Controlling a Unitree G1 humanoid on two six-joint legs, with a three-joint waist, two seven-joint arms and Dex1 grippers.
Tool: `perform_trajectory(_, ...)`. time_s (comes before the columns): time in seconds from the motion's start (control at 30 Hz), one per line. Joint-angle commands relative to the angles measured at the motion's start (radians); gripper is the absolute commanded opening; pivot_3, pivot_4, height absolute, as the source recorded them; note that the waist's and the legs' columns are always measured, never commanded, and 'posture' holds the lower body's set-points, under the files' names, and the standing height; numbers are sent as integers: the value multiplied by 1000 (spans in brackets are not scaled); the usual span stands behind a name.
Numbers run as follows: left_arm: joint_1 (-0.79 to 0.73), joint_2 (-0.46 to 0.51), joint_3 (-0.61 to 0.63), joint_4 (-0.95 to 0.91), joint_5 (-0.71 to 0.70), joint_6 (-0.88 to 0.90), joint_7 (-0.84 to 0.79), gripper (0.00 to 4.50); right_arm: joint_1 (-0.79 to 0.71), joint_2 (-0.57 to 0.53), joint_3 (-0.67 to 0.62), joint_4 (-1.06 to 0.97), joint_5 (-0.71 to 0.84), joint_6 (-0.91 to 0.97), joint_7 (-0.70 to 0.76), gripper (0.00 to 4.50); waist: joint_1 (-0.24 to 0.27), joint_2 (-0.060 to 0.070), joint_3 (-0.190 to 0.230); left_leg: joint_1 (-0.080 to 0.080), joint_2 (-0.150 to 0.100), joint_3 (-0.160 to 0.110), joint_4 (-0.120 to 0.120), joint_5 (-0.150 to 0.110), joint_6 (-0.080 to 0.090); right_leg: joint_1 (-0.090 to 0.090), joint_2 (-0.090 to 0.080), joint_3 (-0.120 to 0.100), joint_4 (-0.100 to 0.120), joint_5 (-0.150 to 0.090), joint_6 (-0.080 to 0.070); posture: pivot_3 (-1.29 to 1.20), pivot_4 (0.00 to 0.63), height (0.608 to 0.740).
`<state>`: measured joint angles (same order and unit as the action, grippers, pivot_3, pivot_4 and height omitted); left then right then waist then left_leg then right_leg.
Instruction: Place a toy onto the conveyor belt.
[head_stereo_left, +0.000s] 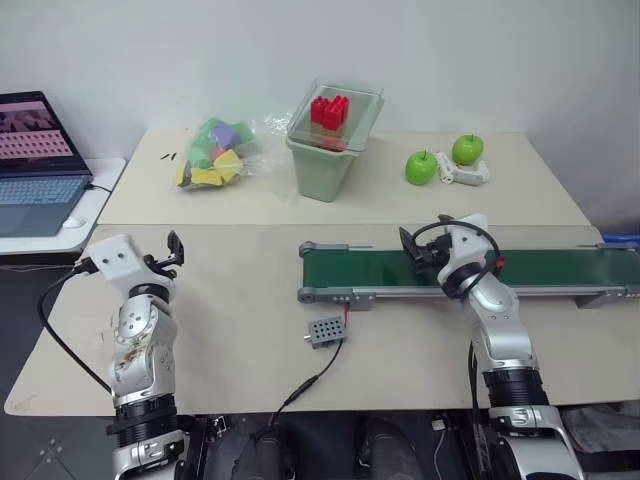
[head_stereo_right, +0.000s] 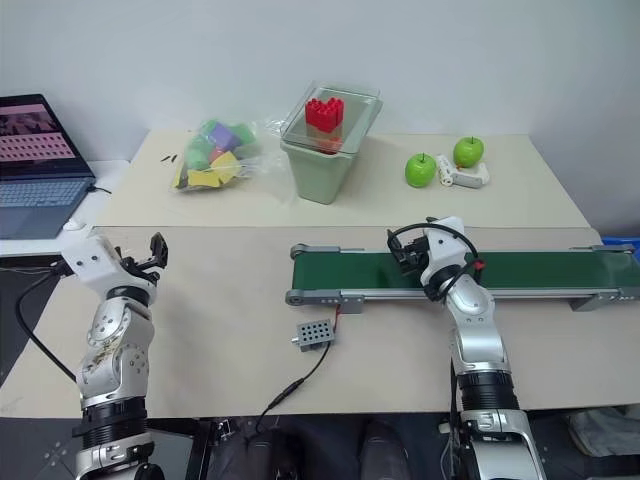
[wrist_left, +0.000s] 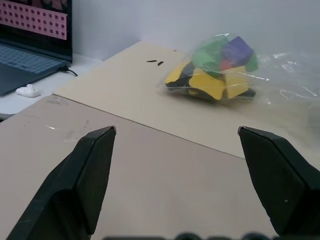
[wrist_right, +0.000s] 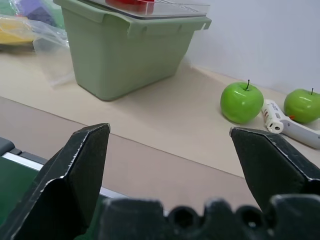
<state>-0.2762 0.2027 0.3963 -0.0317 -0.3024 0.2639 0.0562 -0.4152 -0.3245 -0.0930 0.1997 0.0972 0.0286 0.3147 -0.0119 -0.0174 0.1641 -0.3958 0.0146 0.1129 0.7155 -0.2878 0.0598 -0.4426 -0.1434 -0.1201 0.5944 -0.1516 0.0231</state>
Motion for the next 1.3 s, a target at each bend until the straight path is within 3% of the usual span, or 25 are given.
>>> perform_trajectory(0.03,-17,-15,-18,-4,32,-52,22,4172,-7,-22,-25,-26,-6,-27,-10,4500,0,0,0,0,0,0,0,0,0,0,0,0,0,0,0,0,150,740)
perform_trajectory(0.53,-44,-108,-72,81,92,-121,91,4172,70,-53,-70,-162,-3,54,-58,4500,1,0,0,0,0,0,0,0,0,0,0,0,0,0,0,0,150,740)
perform_trajectory(0.73,-61,-96,-86,118,115,-145,84,4172,116,-46,-86,-209,3,77,-83,4500,2,0,0,0,0,0,0,0,1,0,0,0,0,0,0,0,150,740)
perform_trajectory(1.07,-45,-86,-93,153,128,-170,68,4172,314,-10,-146,-376,53,113,-106,4500,12,0,0,-1,0,0,0,-1,2,0,0,0,-1,0,0,0,150,740)
perform_trajectory(1.3,54,-29,-3,151,91,-194,42,4172,397,-11,-215,-431,73,150,-135,4500,6,0,0,0,1,0,0,-4,7,-1,0,1,0,-2,3,0,150,740)
